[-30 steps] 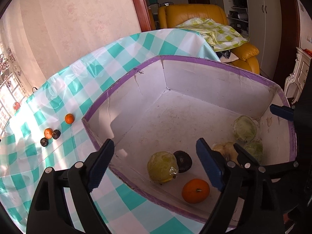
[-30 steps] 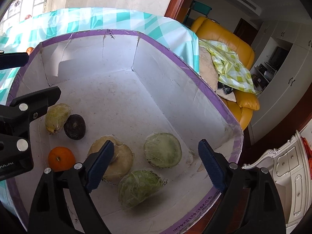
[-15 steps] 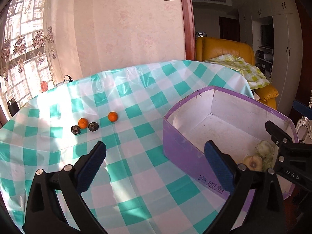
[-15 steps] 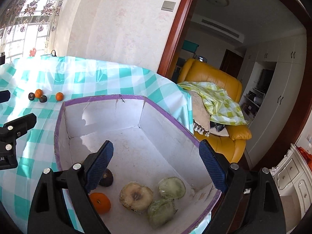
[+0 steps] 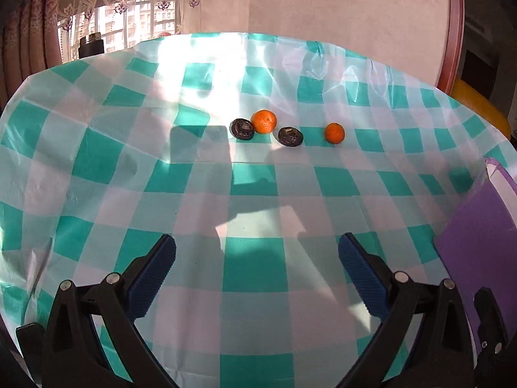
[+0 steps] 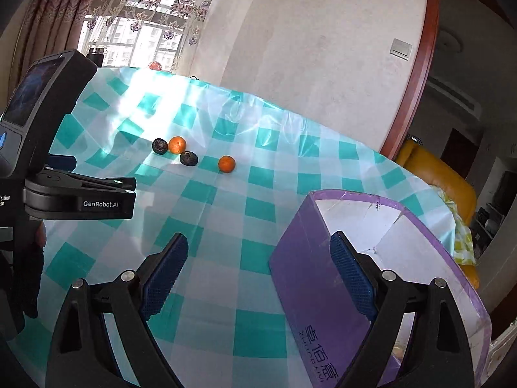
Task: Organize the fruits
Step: 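Withdraw both tools from the box toward the dark fruits and tangerines, then grasp a dark round fruit with the right tool, then the other with the left tool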
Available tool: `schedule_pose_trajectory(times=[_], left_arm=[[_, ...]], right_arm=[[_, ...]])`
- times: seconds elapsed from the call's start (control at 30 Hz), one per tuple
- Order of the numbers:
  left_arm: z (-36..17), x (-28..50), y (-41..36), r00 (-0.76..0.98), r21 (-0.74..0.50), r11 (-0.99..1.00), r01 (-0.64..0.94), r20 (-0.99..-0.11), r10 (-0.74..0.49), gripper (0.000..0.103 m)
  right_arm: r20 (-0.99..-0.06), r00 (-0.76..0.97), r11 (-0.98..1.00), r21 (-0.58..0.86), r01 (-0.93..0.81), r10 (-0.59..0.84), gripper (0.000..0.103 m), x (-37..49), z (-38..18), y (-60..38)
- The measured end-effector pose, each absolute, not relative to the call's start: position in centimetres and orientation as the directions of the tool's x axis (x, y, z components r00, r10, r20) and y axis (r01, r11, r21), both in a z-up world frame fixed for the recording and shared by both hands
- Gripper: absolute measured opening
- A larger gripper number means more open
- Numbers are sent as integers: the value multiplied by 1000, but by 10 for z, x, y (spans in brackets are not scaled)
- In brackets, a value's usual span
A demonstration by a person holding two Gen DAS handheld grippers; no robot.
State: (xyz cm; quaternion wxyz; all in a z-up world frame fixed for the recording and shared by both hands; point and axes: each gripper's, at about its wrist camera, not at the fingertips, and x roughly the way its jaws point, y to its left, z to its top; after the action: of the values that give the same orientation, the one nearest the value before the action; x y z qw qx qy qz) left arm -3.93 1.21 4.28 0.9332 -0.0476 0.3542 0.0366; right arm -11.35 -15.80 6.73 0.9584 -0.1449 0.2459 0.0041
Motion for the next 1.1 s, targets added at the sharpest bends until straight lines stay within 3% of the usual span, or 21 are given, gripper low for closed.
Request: schedule_pose_trajectory(times=[0.33, 0.6, 0.77, 0.97, 1.1], left_arm=[[9, -26, 90, 708, -301, 901, -314, -706, 11, 101], [10, -31, 73, 716, -249, 927, -280, -698, 29, 101], [11, -31, 66, 715, -211, 939, -273, -698, 51, 101], [8, -26, 63, 687, -184, 941, -284, -724, 66, 101], [7, -23, 62, 670, -170, 942, -288, -739, 72, 101]], right_arm=[[-695, 716, 994, -13, -107, 68, 86, 44, 19, -120], [-731, 660, 984, 90, -154, 170, 80, 135, 16, -89], [-741, 646, 977, 61, -206, 183, 76, 172, 16, -66], [-763, 627, 972, 11, -235, 160, 61, 188, 11, -47], [-750, 636, 973, 45, -226, 183, 40, 182, 13, -53]])
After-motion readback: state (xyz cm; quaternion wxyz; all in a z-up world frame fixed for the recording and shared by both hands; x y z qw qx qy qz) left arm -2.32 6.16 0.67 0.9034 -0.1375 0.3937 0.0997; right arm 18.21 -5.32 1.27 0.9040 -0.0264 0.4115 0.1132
